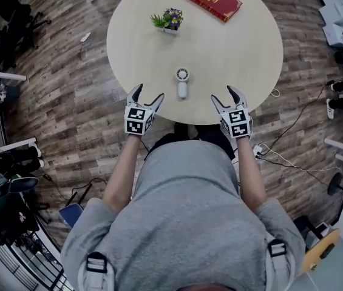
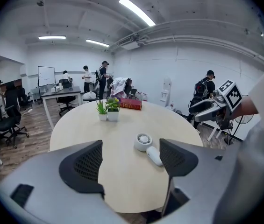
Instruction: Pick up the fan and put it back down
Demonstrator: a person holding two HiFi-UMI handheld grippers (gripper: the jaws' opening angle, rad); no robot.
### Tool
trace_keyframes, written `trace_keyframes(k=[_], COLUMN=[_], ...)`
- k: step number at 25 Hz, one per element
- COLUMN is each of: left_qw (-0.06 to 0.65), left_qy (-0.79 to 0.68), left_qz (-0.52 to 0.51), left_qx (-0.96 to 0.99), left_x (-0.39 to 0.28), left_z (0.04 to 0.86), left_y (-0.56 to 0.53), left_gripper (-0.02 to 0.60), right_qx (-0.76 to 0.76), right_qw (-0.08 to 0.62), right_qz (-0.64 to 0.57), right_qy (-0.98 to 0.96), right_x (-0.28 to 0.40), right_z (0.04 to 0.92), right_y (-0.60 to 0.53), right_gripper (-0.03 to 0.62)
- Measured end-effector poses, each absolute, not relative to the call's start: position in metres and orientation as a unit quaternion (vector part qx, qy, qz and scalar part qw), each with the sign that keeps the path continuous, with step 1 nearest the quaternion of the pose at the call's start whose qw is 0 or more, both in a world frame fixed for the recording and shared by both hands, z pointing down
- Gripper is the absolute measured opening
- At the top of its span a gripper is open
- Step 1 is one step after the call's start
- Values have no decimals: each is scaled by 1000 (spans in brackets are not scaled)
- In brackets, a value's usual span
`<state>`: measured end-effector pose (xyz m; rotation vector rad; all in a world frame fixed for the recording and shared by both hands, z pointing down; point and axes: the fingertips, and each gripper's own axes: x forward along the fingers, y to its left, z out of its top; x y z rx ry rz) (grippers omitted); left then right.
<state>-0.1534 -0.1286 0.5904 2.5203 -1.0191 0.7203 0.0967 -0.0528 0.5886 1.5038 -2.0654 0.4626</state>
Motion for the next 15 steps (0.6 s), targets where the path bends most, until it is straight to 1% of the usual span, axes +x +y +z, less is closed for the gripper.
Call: trace_keyframes(k=[15], left_qw=[164], left_qy=[-358], left_qz=[247], left_qx=[885], left_x=[-166], left_z=[589], left_y=[-128], left_gripper=[383], right_qx=[556], right_qw=[279], right_qz=[167], right_qy=[-765], right_x=[88], right_z=[585], right_y=[-50], right_gripper=[293])
